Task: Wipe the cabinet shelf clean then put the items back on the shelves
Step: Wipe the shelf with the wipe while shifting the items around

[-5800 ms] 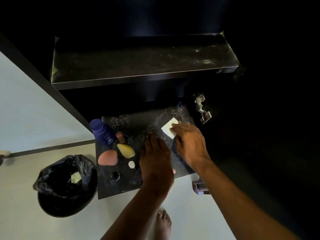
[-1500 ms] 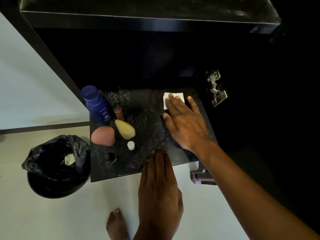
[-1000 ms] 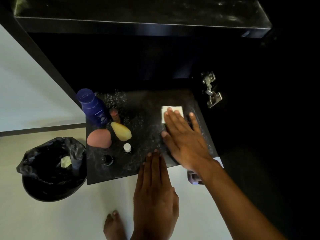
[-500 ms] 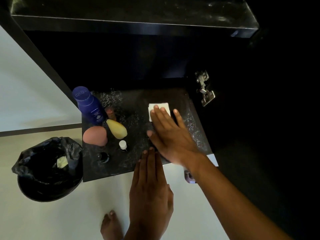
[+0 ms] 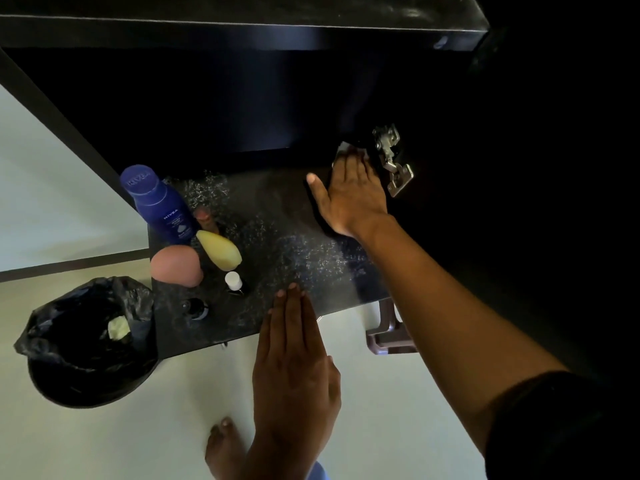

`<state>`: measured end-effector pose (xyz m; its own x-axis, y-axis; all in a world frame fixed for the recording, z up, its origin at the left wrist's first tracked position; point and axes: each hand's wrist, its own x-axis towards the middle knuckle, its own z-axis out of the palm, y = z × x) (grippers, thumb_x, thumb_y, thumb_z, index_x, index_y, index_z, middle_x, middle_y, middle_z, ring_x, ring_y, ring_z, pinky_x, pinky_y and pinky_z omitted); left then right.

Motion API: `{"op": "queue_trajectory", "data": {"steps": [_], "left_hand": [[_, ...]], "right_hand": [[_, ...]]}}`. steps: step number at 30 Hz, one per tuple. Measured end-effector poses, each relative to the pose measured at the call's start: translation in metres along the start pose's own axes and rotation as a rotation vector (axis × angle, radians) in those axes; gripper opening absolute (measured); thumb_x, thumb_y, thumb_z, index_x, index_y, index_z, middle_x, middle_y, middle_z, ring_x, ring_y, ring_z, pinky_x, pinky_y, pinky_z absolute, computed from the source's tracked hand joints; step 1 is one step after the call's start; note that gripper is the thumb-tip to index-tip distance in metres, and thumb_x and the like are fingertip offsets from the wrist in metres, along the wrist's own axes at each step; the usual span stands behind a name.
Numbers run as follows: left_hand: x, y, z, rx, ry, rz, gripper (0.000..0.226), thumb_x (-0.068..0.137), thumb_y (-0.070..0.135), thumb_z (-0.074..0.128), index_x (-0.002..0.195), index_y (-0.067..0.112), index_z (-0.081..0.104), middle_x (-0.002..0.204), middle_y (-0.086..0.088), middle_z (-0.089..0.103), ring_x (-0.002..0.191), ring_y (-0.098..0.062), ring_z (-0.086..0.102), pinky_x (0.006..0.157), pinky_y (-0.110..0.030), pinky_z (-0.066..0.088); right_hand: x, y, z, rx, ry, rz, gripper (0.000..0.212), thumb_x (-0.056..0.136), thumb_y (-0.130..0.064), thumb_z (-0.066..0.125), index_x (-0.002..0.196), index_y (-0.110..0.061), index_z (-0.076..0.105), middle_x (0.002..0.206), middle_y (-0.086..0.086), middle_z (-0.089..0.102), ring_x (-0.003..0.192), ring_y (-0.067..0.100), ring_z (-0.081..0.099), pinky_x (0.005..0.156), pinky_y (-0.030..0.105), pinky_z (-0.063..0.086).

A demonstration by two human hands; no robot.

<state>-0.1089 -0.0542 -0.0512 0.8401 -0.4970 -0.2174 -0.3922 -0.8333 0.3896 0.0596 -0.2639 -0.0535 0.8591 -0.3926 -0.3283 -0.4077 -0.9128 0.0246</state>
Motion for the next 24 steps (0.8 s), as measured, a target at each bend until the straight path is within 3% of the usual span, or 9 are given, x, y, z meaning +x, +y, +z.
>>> {"op": "queue_trajectory", "data": {"steps": [9,17,24], "left_hand": [[-0.002,-0.001,0.003,0.004,0.017,0.004,0.111,0.069,0.031,0.088,0.159,-0.002,0.032,0.165,-0.018,0.035,0.149,-0.036,0.041,0.118,-0.043,0.039],[0.006,0.007,-0.007,0.022,0.011,-0.052,0.101,0.071,0.043,0.085,0.153,-0.001,0.043,0.154,-0.021,0.049,0.140,-0.037,0.050,0.113,-0.046,0.046],[0.000,0.005,-0.003,0.017,0.030,0.011,0.100,0.074,0.040,0.083,0.155,0.001,0.040,0.159,-0.019,0.043,0.145,-0.038,0.045,0.117,-0.047,0.039]], "right_hand": [[-0.050,0.007,0.021,0.053,0.072,-0.095,0.088,0.104,-0.066,0.002,0.164,-0.002,-0.003,0.173,0.021,-0.006,0.161,0.031,-0.011,0.131,0.043,-0.007],[-0.148,0.043,0.056,-0.016,0.075,-0.072,0.089,0.098,-0.070,-0.017,0.165,-0.011,-0.008,0.174,0.009,-0.009,0.160,0.026,-0.014,0.131,0.044,-0.007],[-0.178,0.045,0.067,0.018,0.056,-0.035,0.088,0.098,-0.071,-0.014,0.164,-0.013,-0.012,0.173,0.007,-0.012,0.159,0.024,-0.017,0.131,0.041,-0.010]]}}
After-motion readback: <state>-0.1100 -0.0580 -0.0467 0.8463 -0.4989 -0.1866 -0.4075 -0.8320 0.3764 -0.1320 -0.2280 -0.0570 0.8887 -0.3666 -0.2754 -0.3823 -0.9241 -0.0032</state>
